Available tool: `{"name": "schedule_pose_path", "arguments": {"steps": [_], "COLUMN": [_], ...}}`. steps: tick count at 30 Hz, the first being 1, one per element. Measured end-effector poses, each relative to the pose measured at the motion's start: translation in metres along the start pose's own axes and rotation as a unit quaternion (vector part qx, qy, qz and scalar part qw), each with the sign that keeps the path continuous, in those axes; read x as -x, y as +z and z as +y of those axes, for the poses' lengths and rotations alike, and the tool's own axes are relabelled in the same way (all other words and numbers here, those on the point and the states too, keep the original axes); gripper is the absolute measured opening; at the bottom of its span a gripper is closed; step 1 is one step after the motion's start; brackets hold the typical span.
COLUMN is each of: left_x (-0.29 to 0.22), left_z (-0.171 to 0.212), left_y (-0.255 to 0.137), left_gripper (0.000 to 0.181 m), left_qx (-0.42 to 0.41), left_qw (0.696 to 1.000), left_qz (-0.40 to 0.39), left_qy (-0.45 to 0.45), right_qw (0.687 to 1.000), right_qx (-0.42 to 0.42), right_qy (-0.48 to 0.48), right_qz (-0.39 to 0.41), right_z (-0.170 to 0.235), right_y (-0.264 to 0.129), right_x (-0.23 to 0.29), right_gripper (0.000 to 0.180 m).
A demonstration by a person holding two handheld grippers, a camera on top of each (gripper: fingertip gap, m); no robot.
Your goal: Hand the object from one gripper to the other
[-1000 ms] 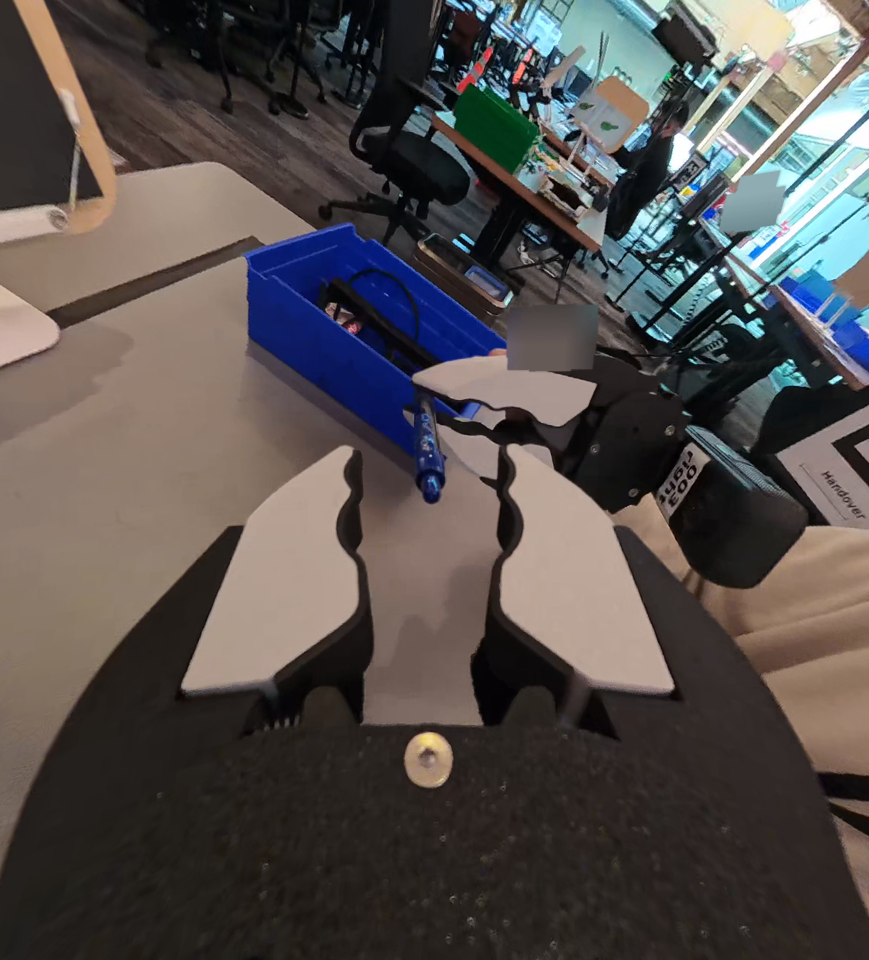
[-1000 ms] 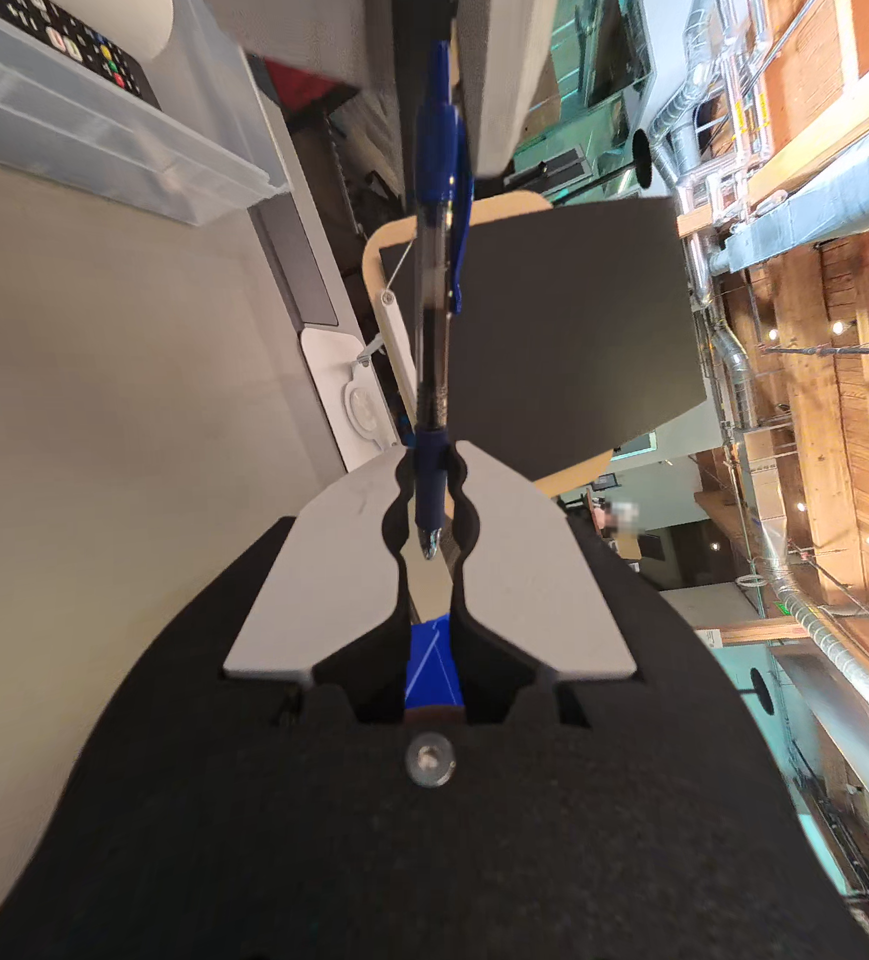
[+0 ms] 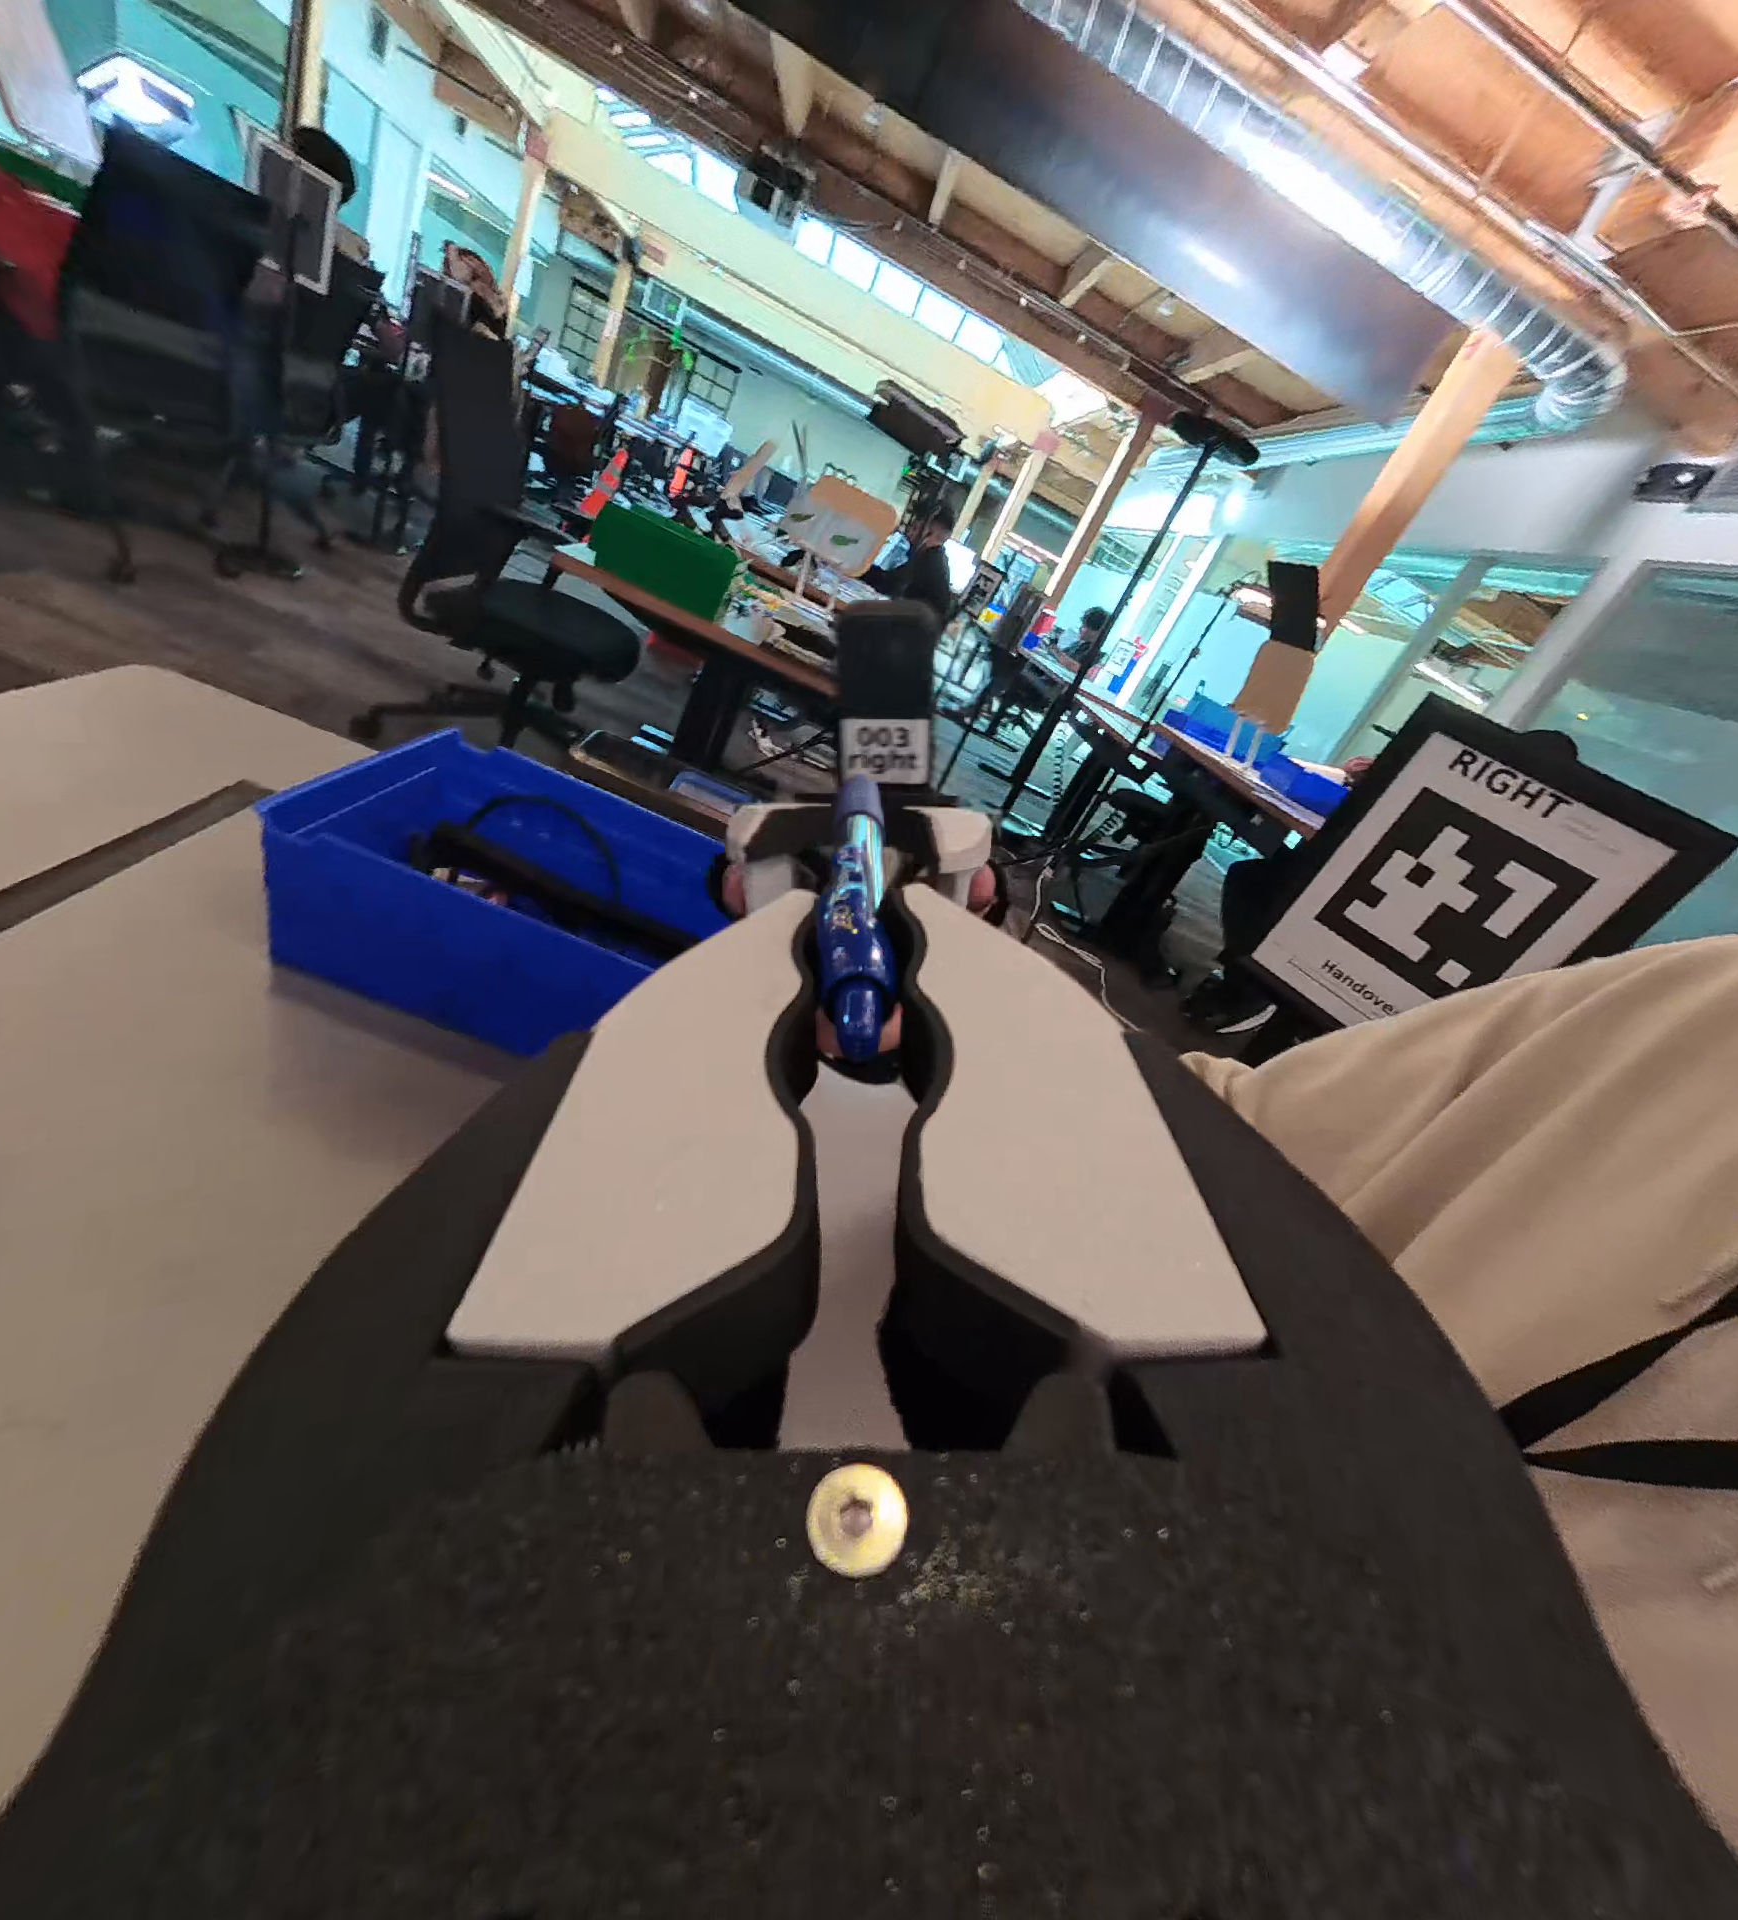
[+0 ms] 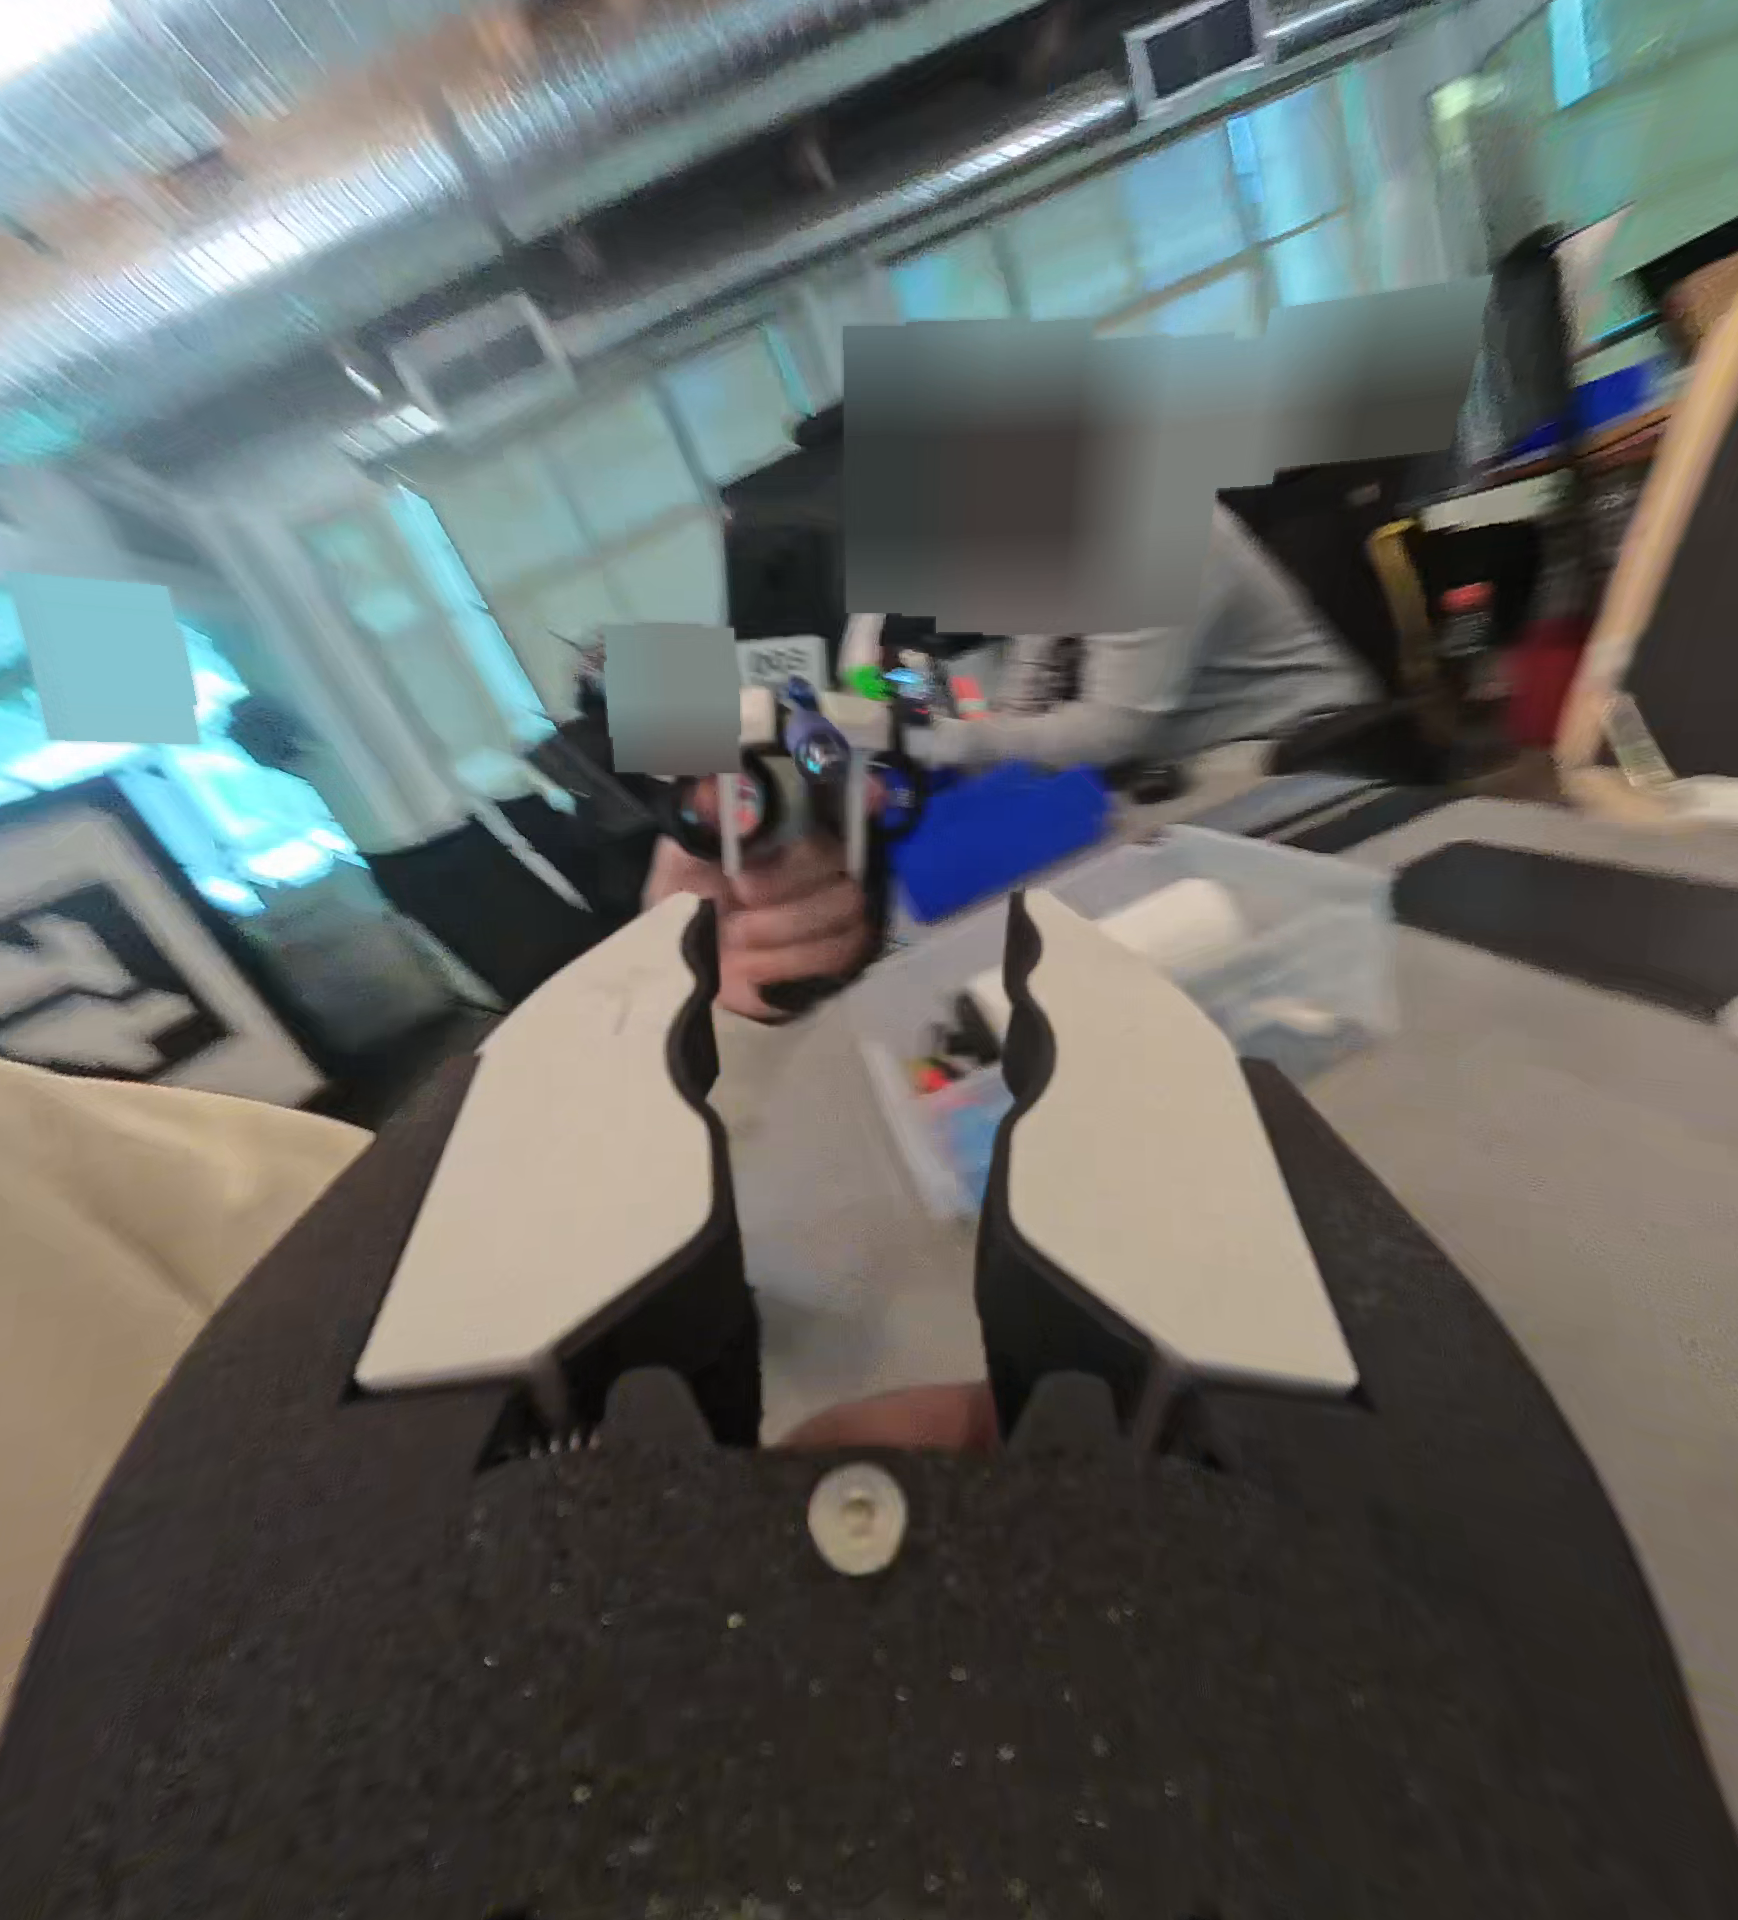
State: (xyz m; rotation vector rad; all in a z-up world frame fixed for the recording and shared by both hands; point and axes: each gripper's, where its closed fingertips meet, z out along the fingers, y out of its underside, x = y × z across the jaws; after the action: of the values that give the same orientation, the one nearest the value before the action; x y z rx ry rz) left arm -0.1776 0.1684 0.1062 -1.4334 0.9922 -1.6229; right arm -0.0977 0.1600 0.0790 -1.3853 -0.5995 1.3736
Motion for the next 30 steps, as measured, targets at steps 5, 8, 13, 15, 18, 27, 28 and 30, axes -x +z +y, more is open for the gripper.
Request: {"name": "schedule_pose_path", "arguments": {"steps": [5,8,13,15,18,27,28,30], "left_x": [-0.003,-0.004,-0.003,-0.001,0.002,0.022,0.023,0.023], "left_z": [0.018,0.026,0.034,0.036,0.041,0.075,0.078,0.087], "left_y": [0.017,0.025,0.032,0.033,0.033,-0.016,-0.017,-0.012], "left_gripper": [0.010,0.009,0.009,0.010,0.010,0.042,0.049,0.058], "left_qx": [0.038,0.050,0.059,0.066,0.088,0.313,0.331,0.360], "left_qw": [0.999,0.999,0.998,0.998,0.996,0.915,0.899,0.871], "left_qz": [0.009,0.010,0.016,0.014,0.001,-0.175,-0.192,-0.212], "left_qy": [0.006,0.006,-0.005,-0.008,-0.003,0.185,0.212,0.259], "right_qw": [0.998,0.998,0.998,0.998,0.998,0.975,0.970,0.972], "right_qx": [0.016,0.008,0.008,0.023,0.037,0.209,0.224,0.212], "right_qy": [0.036,0.028,0.020,0.023,0.027,-0.056,-0.051,-0.018], "right_qz": [-0.050,-0.053,-0.052,-0.054,-0.052,0.054,0.080,0.095], "right_z": [0.015,0.014,0.016,0.019,0.020,0.049,0.053,0.052], "right_y": [0.015,0.016,0.014,0.012,0.011,-0.007,-0.008,-0.002], "right_x": [0.012,0.015,0.012,0.011,0.008,-0.010,-0.016,-0.017], "right_gripper": [0.041,0.031,0.011,0.011,0.011,0.011,0.012,0.012]}}
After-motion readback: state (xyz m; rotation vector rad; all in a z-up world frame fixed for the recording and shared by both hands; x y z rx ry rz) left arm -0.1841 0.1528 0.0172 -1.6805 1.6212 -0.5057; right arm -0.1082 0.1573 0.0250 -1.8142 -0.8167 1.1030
